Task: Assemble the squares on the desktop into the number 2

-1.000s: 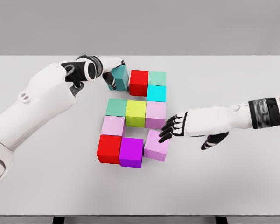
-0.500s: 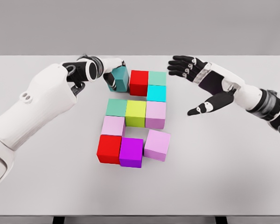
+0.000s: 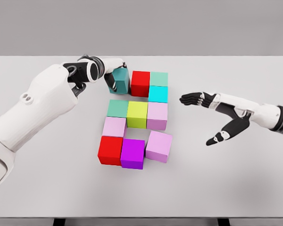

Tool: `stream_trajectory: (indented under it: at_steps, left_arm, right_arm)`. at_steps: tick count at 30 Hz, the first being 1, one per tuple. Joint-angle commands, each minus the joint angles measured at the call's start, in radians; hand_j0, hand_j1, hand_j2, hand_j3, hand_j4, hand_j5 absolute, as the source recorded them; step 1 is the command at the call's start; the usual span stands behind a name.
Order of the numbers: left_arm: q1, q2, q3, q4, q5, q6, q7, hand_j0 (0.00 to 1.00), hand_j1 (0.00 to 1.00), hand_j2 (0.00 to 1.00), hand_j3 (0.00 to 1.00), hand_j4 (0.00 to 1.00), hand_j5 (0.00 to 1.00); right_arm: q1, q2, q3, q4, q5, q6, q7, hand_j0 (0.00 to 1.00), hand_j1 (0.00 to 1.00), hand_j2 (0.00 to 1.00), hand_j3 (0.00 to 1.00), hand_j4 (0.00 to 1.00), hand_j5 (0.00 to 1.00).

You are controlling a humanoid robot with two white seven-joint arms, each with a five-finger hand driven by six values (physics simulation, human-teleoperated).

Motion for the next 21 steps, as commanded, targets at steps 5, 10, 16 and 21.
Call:
stream_trajectory:
  at_steps: [5,10,16,21]
  left_arm:
    - [0.0,0.001,0.001,0.002,-0.011,-0.003,0.0,0.86,0.86,0.86,0.86,0.86,0.86]
    - [0.0,0.0,0.002,0.015,-0.026,-0.005,0.0,0.88,0.88,0.88,0.88,0.88,0.88]
    - [0.002,-0.016,0.002,0.037,-0.045,-0.014,0.0,0.88,0.88,0.88,0.88,0.88,0.88]
    - [0.002,-0.02,0.002,0.038,-0.059,-0.014,0.0,0.88,0.88,0.88,0.88,0.88,0.88]
  right_arm:
    - [-0.002,0.082,0.086,0.049,0.024,0.0,0.0,1.0,1.0,1.0,1.0,1.0,1.0]
    - [-0.002,0.096,0.128,0.059,0.024,0.0,0.0,1.0,1.0,1.0,1.0,1.0,1.0]
    - [-0.005,0.113,0.132,0.101,0.024,0.0,0.0,1.0,1.0,1.0,1.0,1.0,1.0]
    - [-0.005,0.132,0.134,0.122,0.024,0.0,0.0,1.0,1.0,1.0,1.0,1.0,1.0]
